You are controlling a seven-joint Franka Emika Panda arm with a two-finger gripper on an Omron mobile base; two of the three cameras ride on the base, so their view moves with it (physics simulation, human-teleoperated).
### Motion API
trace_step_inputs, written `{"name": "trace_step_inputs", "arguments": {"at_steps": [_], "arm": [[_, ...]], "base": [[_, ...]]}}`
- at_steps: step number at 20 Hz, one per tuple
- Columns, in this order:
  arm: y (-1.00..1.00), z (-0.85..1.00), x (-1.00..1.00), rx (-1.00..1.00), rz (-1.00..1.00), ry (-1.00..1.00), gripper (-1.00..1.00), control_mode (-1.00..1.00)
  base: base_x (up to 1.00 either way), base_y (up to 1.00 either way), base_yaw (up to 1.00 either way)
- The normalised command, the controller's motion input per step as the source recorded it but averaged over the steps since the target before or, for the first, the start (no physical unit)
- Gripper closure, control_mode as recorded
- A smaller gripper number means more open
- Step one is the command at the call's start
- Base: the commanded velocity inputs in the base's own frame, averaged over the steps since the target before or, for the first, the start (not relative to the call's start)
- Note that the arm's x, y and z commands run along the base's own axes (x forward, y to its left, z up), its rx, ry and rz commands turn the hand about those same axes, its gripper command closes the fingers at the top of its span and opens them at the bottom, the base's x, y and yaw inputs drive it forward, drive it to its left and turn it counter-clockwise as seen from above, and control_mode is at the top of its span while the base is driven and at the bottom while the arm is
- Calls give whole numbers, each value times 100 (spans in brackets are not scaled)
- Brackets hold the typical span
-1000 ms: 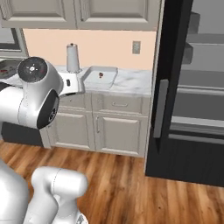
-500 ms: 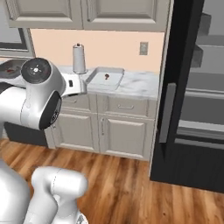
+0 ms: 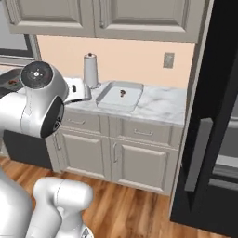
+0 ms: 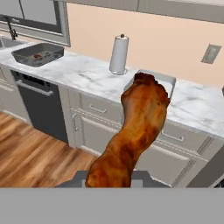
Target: Place one mushroom and one chicken drumstick in each tupperware on the nearby counter, to pack two identical lunches.
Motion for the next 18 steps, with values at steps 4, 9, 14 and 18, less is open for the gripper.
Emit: {"name": "trace_step_inputs", "arguments": {"at_steps": [4, 9, 14, 18], "arm": [[0, 0, 0, 0, 0, 0, 100, 100], [0, 0, 0, 0, 0, 0, 100, 100], [0, 0, 0, 0, 0, 0, 100, 100], [0, 0, 0, 0, 0, 0, 100, 100]], "base": [[100, 38, 0], [67, 56, -15], [75, 28, -22], [99, 1, -21]]}}
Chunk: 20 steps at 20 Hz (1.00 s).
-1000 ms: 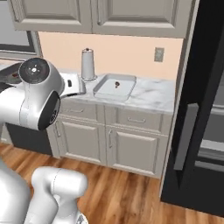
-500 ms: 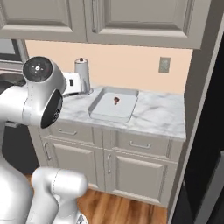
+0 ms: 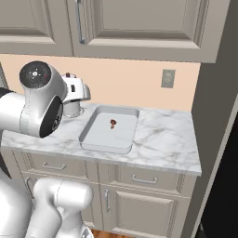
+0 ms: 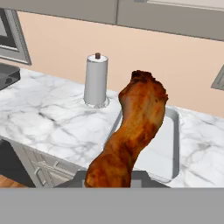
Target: Place one mushroom and one chicken drumstick in each tupperware on the nearby counter, to pack two identical lunches.
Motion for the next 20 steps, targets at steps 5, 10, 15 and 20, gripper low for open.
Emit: {"name": "trace_step_inputs", "arguments": {"at_steps": [5, 10, 15, 20], "arm": [[0, 0, 0, 0, 0, 0, 100, 100], [0, -4, 0, 0, -1, 2, 100, -100], [0, -51, -30, 0, -4, 9, 100, -100], [0, -76, -4, -1, -4, 11, 100, -100]], "base": [[93, 0, -18], [22, 0, -6], [0, 0, 0], [0, 0, 0]]}}
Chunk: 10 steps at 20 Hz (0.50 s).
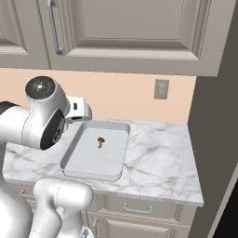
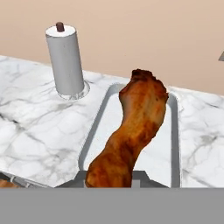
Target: Place one mushroom and one chicken drumstick in each tupperware on the nearby counter, to pack two identical lunches.
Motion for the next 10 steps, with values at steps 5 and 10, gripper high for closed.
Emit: {"name": "trace_step_inputs", "arguments": {"at_steps": [5, 10], "arm": [[0, -87, 3, 0, -3, 13, 100, -100], [0, -69, 11, 0, -2, 13, 100, -100]], "base": [[0, 0, 0], [0, 0, 0]]}}
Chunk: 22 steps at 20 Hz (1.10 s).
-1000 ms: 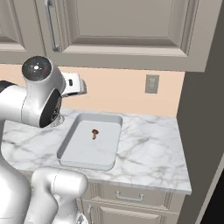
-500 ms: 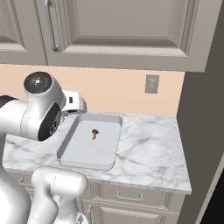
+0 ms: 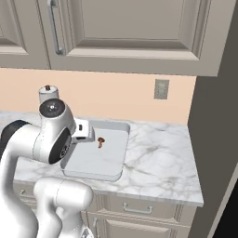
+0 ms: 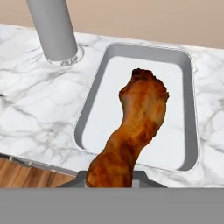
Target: Place one mushroom and one chicken drumstick in each tupperware on the nearby counter, to pack two identical lunches.
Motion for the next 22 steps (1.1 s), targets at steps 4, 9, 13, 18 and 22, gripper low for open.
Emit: {"name": "trace_step_inputs", "arguments": {"at_steps": [4, 9, 13, 18, 22], "arm": [[0, -63, 9, 0, -3, 12, 100, -100], [0, -58, 8, 0, -3, 9, 100, -100], [0, -62, 7, 0, -3, 1, 100, -100], [0, -49, 17, 0, -11, 5, 100, -100], [0, -36, 20, 0, -16, 7, 100, -100]], "base": [[0, 0, 0], [0, 0, 0], [0, 0, 0], [0, 0, 0], [0, 0, 0]]}}
